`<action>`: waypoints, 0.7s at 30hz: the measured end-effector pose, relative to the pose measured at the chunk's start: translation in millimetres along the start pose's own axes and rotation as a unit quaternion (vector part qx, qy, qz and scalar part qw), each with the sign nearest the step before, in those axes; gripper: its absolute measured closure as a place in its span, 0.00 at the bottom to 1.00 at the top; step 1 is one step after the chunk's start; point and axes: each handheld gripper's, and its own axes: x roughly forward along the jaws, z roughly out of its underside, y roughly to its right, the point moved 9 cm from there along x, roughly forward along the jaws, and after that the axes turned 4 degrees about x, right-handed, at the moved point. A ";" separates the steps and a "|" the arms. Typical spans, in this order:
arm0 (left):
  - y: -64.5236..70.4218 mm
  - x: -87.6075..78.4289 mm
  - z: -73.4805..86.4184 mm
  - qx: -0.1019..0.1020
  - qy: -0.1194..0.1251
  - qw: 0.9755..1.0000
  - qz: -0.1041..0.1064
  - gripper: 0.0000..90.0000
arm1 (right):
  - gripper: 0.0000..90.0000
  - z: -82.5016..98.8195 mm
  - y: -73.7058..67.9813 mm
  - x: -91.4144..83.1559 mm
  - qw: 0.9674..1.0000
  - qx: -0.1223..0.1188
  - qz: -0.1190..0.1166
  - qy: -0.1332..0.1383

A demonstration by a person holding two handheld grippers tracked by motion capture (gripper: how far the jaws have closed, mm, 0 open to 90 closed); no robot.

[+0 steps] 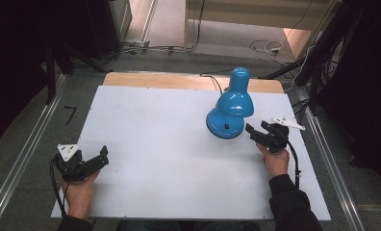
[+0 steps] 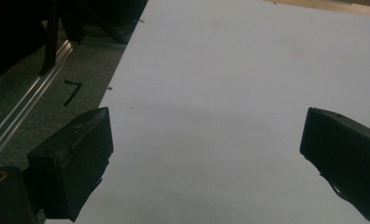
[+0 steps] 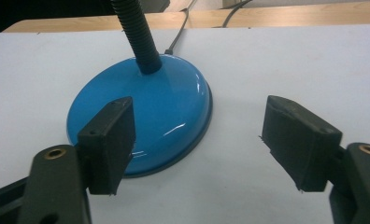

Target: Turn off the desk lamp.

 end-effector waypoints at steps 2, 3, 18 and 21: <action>-0.1 -0.2 -0.1 0.000 0.000 1.000 0.000 0.04 | 0.25 0.2 2.1 -2.6 1.000 0.002 0.002 0.000; -0.2 -0.3 -0.2 0.000 0.001 1.000 0.000 0.04 | 0.25 0.3 3.2 -3.9 1.000 0.002 0.003 0.000; -0.4 -0.3 0.0 0.000 0.000 1.000 0.000 0.04 | 0.22 6.1 16.0 -20.9 1.000 -0.001 0.013 -0.004; -0.5 -0.4 0.1 0.001 -0.001 1.000 -0.001 0.04 | 0.22 7.0 17.6 -25.4 1.000 -0.001 0.015 -0.002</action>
